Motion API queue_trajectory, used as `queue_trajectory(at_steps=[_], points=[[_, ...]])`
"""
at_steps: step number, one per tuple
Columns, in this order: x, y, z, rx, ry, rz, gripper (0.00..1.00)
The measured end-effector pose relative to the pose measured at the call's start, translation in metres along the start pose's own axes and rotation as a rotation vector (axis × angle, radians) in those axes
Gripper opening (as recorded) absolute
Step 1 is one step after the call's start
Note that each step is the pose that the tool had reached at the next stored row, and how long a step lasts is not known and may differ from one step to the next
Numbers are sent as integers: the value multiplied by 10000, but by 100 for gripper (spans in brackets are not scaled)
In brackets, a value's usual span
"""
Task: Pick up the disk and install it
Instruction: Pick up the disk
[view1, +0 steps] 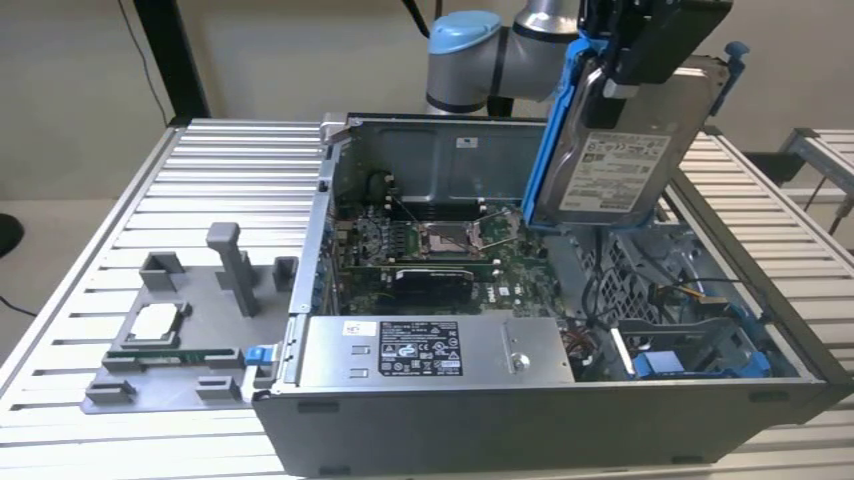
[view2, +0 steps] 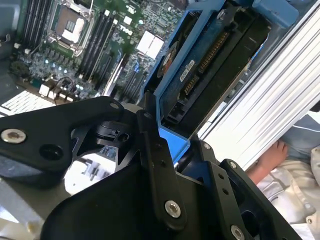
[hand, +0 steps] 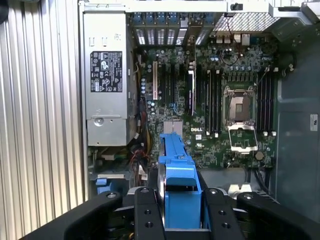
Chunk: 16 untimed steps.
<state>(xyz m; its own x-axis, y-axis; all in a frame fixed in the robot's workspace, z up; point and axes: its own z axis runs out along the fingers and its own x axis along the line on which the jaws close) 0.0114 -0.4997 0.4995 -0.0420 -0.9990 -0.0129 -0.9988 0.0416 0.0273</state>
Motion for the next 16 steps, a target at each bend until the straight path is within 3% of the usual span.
queue_trajectory(at_steps=[16], points=[[249, -241, -9, -45, 1, 43, 0]])
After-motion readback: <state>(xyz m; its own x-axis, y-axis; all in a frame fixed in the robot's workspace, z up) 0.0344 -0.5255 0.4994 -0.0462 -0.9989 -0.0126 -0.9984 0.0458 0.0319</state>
